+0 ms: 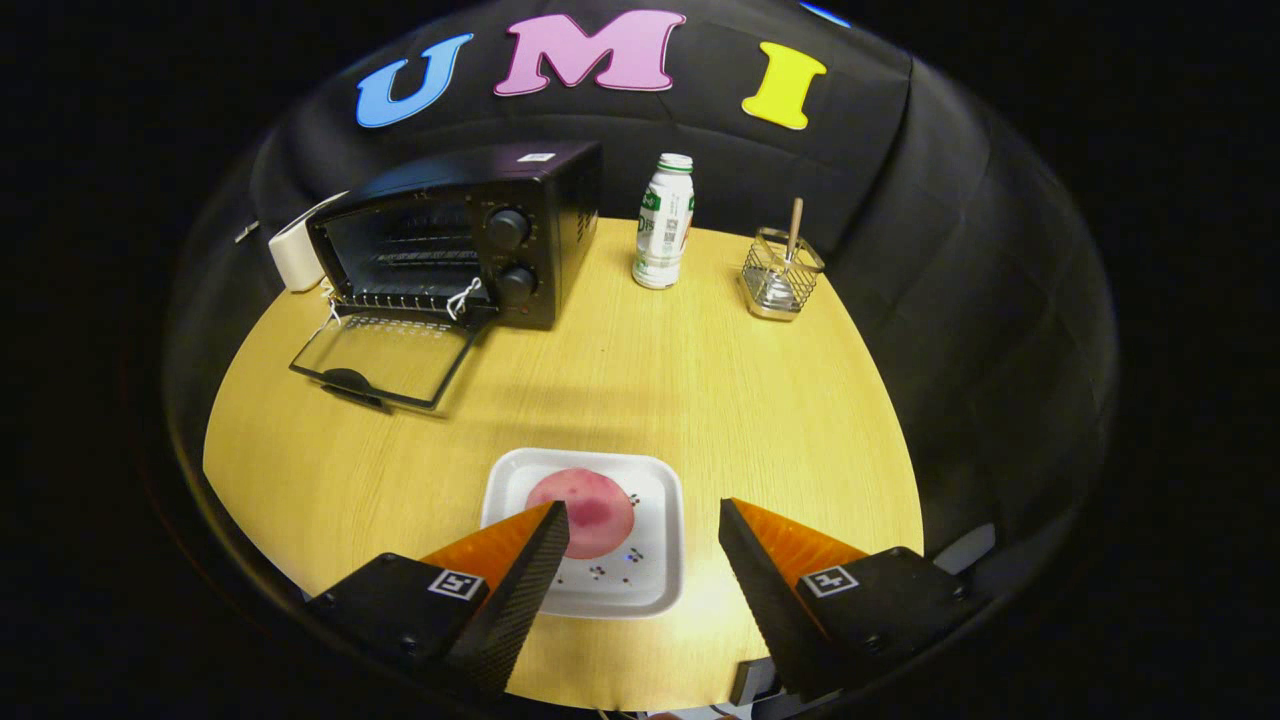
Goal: Open the toaster oven, put the food inside, and close the toaster oven door.
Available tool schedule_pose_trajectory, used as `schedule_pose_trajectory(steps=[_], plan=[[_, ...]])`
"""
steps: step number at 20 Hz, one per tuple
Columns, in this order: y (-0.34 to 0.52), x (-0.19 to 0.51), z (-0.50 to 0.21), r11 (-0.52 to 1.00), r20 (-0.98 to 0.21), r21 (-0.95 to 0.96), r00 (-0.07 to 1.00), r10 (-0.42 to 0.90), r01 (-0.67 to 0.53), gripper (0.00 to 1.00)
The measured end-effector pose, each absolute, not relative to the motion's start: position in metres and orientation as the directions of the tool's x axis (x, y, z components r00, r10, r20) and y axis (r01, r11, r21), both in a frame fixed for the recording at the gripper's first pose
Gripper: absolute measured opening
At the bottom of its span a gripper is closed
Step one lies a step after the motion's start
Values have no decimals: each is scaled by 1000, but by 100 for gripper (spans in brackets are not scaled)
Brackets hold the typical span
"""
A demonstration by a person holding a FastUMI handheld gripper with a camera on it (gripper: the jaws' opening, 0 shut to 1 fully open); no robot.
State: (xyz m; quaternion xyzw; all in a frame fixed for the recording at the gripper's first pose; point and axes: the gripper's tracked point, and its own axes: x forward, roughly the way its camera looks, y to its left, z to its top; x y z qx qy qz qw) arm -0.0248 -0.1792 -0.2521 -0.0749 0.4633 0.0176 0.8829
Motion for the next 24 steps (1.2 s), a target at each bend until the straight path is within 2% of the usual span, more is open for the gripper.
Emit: schedule_pose_trajectory(steps=[10,15,18,19,22,24], plan=[[-211,-39,-332,991,-941,-12,337,34,-132,99],[-217,-41,-340,995,-948,7,316,40,-104,94],[-221,-43,-344,998,-952,27,303,42,-51,77],[-221,-43,-340,998,-953,35,299,47,-46,74],[-213,-44,-344,998,-960,70,271,67,0,35],[-212,-44,-345,997,-964,71,259,62,22,24]])
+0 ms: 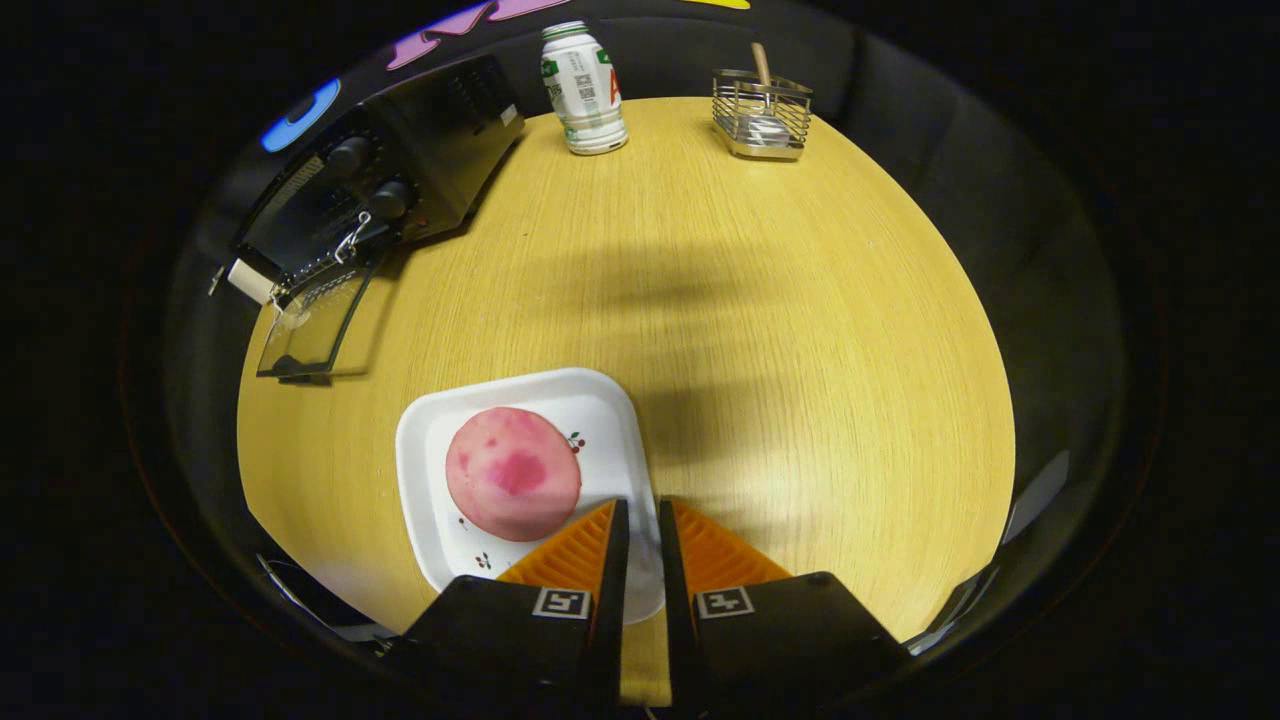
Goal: Open the toaster oven, put the food inside, and close the toaster oven door.
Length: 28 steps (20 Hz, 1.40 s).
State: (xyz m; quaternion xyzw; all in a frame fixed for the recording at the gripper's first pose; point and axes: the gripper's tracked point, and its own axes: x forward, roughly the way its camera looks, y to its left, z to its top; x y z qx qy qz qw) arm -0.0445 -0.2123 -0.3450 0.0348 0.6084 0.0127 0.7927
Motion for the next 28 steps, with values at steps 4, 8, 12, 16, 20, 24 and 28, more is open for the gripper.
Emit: schedule_pose_trajectory(steps=[4,8,12,16,20,24,28], plan=[[-213,-44,-345,997,-965,77,250,74,3,13],[-210,-45,-345,994,-966,112,235,107,10,7],[-209,-47,-345,992,-967,122,228,112,31,5],[-198,-58,-345,960,-961,221,206,184,173,5],[-179,-71,-332,891,-931,340,242,274,300,5],[-164,-82,-317,825,-900,419,289,325,378,5],[-146,-94,-308,764,-874,478,323,364,434,5]])
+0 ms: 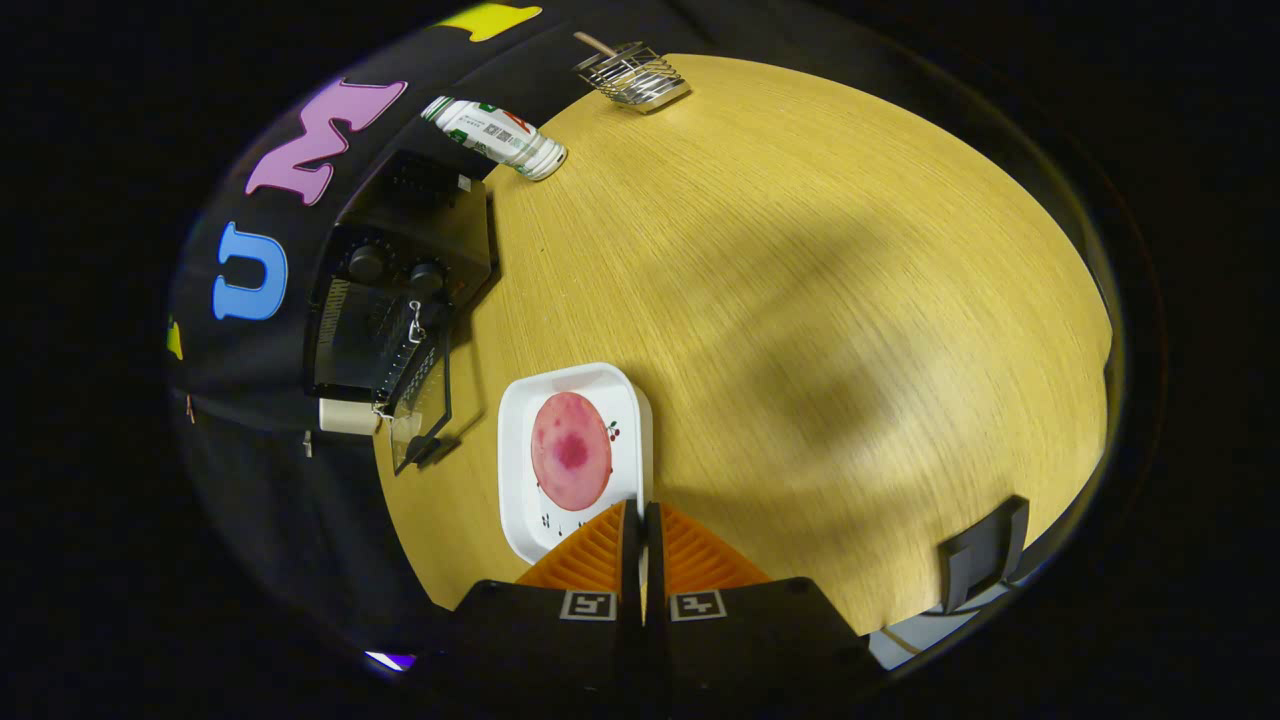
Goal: Open the toaster oven, put the food inside, and close the toaster oven door.
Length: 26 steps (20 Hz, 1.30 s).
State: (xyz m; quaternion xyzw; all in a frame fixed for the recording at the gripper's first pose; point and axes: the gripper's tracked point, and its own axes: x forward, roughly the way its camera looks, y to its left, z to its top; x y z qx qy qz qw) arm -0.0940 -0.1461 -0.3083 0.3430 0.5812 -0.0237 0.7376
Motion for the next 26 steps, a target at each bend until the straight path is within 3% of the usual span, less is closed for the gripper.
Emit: schedule_pose_trajectory(steps=[6,13,26], plan=[[-126,-117,-278,635,-822,567,411,395,524,5],[-69,-118,-226,552,-746,660,528,405,510,5],[59,-26,-196,502,-657,749,582,479,432,5]])
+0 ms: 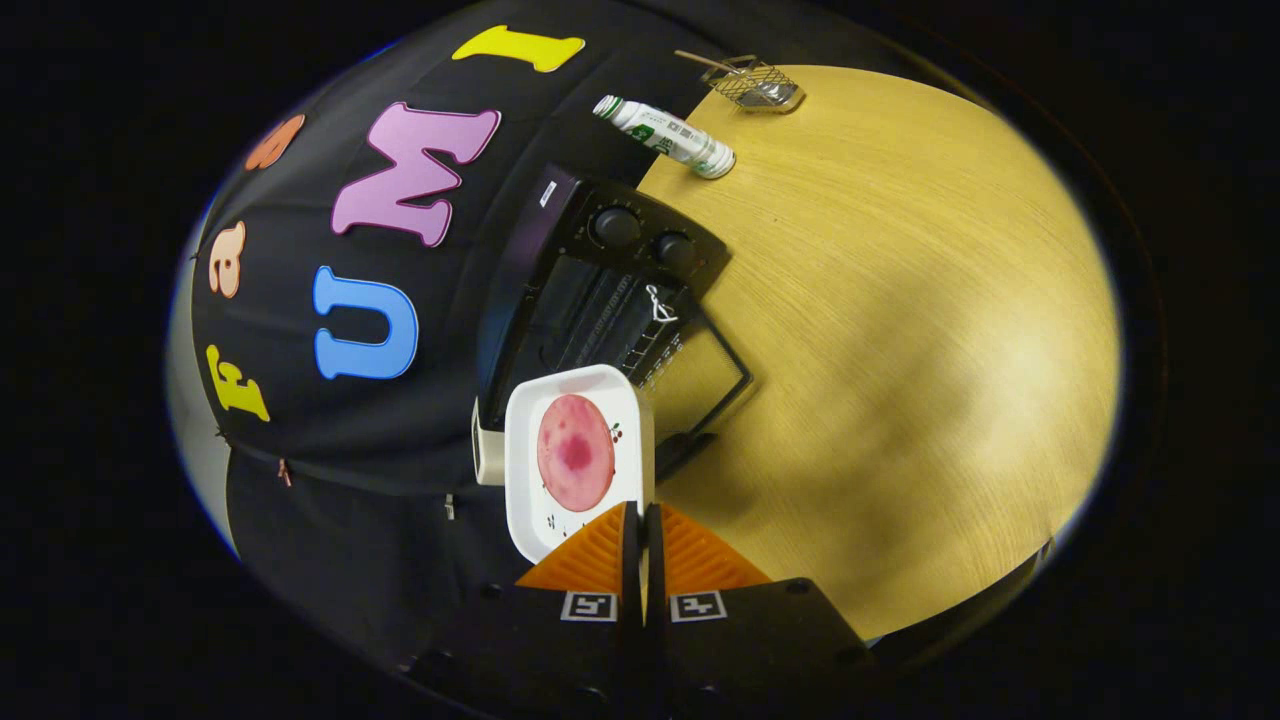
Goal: Open the toaster oven, put the food inside, and close the toaster oven door.
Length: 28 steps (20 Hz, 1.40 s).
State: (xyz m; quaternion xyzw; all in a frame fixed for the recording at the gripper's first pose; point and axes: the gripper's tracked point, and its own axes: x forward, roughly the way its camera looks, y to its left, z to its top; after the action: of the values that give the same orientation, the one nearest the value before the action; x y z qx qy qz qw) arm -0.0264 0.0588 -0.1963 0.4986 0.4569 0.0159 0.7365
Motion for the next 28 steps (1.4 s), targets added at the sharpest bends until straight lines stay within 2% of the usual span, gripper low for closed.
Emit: schedule_pose_trajectory(steps=[7,13,18,23,28], plan=[[72,26,-237,473,-698,715,567,438,515,5],[82,92,-264,348,-666,746,626,406,568,5],[107,132,-278,335,-654,756,655,378,562,5],[111,158,-288,315,-649,757,715,260,572,5],[113,175,-289,262,-640,766,735,223,588,5]])
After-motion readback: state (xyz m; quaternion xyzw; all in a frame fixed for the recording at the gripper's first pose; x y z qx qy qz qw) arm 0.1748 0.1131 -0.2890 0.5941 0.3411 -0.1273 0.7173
